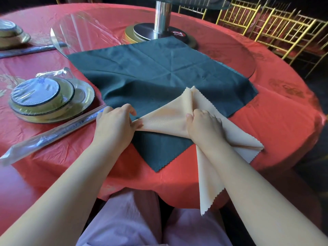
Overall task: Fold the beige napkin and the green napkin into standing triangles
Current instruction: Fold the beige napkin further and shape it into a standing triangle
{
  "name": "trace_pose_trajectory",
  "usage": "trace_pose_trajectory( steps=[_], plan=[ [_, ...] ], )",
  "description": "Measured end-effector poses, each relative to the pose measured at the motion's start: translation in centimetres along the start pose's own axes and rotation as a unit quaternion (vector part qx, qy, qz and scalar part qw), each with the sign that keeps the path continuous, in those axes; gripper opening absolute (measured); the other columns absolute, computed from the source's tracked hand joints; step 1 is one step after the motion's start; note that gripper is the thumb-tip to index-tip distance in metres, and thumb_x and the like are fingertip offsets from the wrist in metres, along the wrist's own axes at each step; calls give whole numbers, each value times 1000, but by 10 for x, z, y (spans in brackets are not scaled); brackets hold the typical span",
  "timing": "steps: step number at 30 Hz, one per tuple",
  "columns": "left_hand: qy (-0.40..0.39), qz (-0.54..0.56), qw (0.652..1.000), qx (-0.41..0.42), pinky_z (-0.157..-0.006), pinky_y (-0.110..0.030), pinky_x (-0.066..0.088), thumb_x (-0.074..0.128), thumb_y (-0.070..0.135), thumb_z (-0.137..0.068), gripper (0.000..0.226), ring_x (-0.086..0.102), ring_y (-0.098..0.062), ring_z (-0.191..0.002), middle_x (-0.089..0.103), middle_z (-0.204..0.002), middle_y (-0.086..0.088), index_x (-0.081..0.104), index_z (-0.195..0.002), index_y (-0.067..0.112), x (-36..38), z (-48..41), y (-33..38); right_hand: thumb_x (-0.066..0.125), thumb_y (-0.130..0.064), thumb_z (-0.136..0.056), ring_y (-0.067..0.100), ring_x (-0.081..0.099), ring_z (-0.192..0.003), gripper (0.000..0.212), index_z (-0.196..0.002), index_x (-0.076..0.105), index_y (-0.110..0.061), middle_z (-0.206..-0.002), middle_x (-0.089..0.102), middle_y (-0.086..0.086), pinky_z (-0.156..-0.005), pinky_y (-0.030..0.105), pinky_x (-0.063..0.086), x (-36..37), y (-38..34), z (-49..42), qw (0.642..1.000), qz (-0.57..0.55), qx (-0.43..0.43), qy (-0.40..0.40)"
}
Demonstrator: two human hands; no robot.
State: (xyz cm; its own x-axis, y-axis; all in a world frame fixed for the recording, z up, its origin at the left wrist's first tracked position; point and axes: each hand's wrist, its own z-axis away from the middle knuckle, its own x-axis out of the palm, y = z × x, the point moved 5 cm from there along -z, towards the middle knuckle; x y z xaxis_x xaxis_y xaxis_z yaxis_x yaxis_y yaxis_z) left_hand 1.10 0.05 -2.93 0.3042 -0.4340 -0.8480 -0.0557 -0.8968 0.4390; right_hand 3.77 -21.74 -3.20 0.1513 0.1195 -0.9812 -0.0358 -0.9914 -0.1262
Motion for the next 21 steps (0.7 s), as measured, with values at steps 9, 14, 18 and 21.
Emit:
trace_pose_trajectory(
  steps=[9, 14, 18, 21],
  plan=[
    [-131, -81, 980, 122, -113, -38, 11, 25, 33, -98, 53, 6, -18, -144, 10, -157, 2, 13, -147, 16, 57, 21, 76, 44, -30, -93, 35, 51, -110, 32, -116, 45, -7, -121, 53, 16, -88, 42, 38, -5, -1, 3, 999, 5, 8, 33],
    [-157, -102, 977, 105, -116, -41, 5, 16, 48, -96, 61, 0, -16, -144, 4, -157, 5, 3, -149, 21, 64, 21, 73, 31, -22, -95, 17, 21, -140, 50, -145, 26, -20, -152, 26, 1, -114, 37, 10, -4, -23, 16, 969, -39, -245, -11],
    [-175, -129, 973, 78, -111, -54, -1, 17, 55, -93, 60, -3, -28, -143, 2, -157, 5, 7, -148, 30, 59, 22, 71, 19, -40, -100, 4, -6, -143, 53, -149, 2, -29, -157, -6, -11, -115, 35, -6, 11, 1, 2, 962, 8, -199, -185],
    [-192, -138, 970, 49, -110, -57, -5, 17, 62, -90, 63, -7, -37, -141, -2, -157, 1, 5, -146, 38, 57, 22, 68, 17, -55, -96, 6, -13, -143, 64, -149, -6, -29, -156, -15, -10, -116, 35, -8, 13, 11, -2, 961, 18, -179, -209]
  ],
)
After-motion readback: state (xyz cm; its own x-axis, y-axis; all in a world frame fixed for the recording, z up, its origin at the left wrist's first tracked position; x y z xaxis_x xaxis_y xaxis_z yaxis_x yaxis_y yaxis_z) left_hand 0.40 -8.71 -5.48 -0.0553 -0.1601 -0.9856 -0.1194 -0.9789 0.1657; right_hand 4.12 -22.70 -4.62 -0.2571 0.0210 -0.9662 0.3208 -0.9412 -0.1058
